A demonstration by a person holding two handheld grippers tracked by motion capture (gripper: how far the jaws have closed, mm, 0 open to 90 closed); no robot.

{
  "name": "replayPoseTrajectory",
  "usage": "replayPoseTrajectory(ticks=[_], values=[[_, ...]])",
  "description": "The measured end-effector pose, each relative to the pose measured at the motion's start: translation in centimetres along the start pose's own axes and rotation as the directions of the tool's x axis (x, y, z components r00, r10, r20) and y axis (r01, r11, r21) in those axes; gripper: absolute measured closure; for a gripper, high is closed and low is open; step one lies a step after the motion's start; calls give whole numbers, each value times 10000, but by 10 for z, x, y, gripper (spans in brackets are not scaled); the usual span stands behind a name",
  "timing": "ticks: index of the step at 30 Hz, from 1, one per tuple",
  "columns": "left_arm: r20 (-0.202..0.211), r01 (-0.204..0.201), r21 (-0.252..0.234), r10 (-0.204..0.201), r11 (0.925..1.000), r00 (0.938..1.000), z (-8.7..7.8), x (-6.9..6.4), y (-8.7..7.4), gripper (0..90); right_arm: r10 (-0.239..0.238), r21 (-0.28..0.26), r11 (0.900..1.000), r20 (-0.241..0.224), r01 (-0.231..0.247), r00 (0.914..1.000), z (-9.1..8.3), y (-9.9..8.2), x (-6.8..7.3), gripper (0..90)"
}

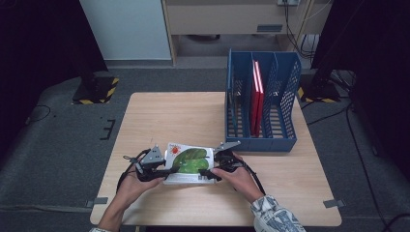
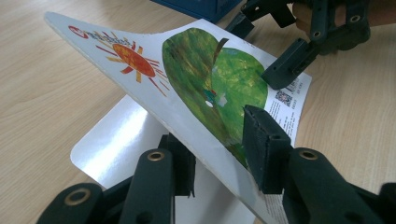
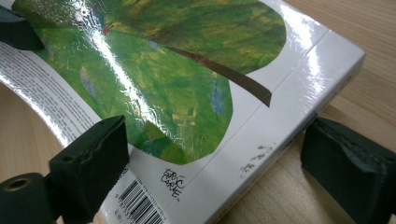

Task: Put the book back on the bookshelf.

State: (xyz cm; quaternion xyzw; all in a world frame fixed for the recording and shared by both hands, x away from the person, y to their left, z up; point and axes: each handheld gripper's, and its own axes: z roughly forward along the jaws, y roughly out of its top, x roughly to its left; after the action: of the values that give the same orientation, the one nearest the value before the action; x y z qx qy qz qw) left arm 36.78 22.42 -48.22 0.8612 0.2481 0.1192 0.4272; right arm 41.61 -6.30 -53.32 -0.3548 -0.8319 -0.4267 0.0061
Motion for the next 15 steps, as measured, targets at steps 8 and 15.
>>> replayPoseTrajectory(ticks=[8,15], values=[[-19,151,-106,-151,9998,9999,-3,4,-4,648,-115,-58,9999,-39,115,9999,3,3,1,100],[-34,518,-255,-519,9983,9986,-4,11,-8,656,-295,-452,9985,527,319,9982,-4,7,6,199]])
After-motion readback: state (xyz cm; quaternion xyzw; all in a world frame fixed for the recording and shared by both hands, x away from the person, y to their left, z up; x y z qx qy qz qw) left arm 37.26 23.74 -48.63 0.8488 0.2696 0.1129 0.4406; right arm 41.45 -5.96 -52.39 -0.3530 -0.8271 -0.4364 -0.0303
